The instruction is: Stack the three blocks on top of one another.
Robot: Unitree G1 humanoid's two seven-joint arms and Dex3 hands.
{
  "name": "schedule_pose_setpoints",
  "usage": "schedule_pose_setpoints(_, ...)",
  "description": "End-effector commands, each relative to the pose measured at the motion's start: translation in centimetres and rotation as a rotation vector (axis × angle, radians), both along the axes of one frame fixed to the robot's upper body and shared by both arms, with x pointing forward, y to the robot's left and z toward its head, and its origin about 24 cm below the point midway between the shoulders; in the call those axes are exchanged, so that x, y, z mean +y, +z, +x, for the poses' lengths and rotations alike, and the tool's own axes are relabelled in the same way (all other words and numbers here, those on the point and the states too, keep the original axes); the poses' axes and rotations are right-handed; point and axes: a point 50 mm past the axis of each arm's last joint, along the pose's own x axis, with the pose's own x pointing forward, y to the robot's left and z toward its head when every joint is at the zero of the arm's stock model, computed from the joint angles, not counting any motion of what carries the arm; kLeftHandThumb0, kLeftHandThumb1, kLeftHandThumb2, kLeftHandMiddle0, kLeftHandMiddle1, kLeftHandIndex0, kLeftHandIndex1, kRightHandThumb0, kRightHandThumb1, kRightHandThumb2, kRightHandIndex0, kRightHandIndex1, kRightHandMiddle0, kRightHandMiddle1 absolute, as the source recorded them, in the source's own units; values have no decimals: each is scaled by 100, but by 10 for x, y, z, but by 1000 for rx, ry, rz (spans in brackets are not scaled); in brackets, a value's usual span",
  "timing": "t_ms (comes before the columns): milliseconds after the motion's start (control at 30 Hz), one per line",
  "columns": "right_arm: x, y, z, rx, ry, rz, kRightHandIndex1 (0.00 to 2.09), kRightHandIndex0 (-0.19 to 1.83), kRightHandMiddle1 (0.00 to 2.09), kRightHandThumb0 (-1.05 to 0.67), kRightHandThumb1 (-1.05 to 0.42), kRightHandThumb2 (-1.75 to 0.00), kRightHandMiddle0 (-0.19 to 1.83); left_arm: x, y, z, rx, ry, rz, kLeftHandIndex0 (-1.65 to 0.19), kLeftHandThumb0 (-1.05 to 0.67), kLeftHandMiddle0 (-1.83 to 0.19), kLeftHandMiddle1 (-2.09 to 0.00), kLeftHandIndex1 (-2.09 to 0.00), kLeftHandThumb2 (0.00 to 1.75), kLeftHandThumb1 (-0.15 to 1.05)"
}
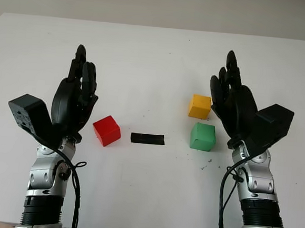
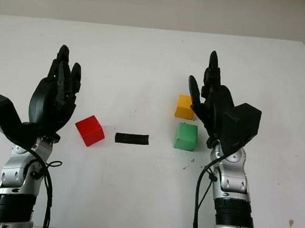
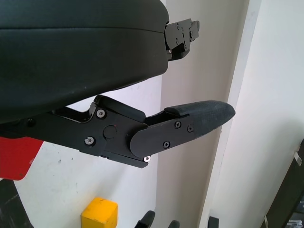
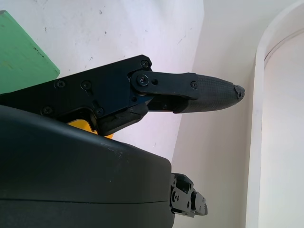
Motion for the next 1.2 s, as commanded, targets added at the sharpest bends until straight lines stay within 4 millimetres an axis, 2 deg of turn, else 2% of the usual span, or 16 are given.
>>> schedule_pose_setpoints(0, -1, 6, 1, -22, 1, -14, 0, -19, 2, -78, -105, -50, -19, -1, 5, 2, -20, -2, 6, 19, -73, 19, 0, 0, 68, 105)
schedule_pose_setpoints(300, -1, 4, -2, -19, 7, -9, 0, -19, 4, -78, -105, -50, -18, -3, 3, 1, -21, -12, 9, 19, -72, 19, 0, 0, 67, 105)
schedule_pose_setpoints(433, -2, 6, -2, -24, 2, -16, 0, -19, 2, -77, -105, -50, -19, 12, 18, -1, -73, 11, 82, 17, -71, 16, -2, -1, 62, 105)
schedule_pose_setpoints(567, -3, 8, -2, -36, 16, -10, 0, -19, 2, -77, -105, -49, -19, 30, 41, -2, -203, 45, 229, -17, -56, -26, -21, -19, 46, 105)
schedule_pose_setpoints(600, -3, 9, -1, -35, 18, -9, 0, -19, 2, -77, -105, -49, -19, 33, 48, -2, -232, 39, 280, -25, -54, -33, -40, -33, 34, 105)
schedule_pose_setpoints(633, -3, 9, -1, -34, 19, -9, 0, -19, 2, -77, -105, -48, -19, 35, 51, -2, -249, 34, 314, -25, -54, -29, -62, -48, 27, 105)
schedule_pose_setpoints(700, -3, 10, -1, -36, 18, -13, 0, -19, 2, -76, -105, -49, -19, 42, 69, -5, -293, -17, 535, -21, -48, -26, -83, -80, 15, 103)
schedule_pose_setpoints(800, -5, 11, -2, -44, 14, -16, 0, -19, 1, -76, -105, -49, -19, 47, 90, -10, -315, -91, 837, -24, -32, -31, -83, -93, 4, 95)
schedule_pose_setpoints(867, -6, 12, -2, -50, 18, -18, 0, -19, 0, -76, -105, -49, -19, 47, 101, -13, -306, -129, 992, -31, -24, -35, -82, -88, 4, 89)
schedule_pose_setpoints(900, -7, 12, -2, -51, 19, -23, 0, -19, 0, -75, -105, -49, -19, 45, 107, -15, -288, -150, 1079, -36, -21, -32, -83, -79, 5, 85)
schedule_pose_setpoints(1033, -9, 13, -1, -55, 15, -45, 0, -19, 1, -75, -105, -50, -19, 37, 118, -18, -247, -223, 1408, -46, -26, -17, -78, -43, 5, 79)
schedule_pose_setpoints(1167, -8, 13, -1, -53, 18, -47, 0, -19, 1, -76, -105, -50, -19, 30, 125, -17, -220, -274, 1588, -53, -29, -8, -83, -24, 5, 74)
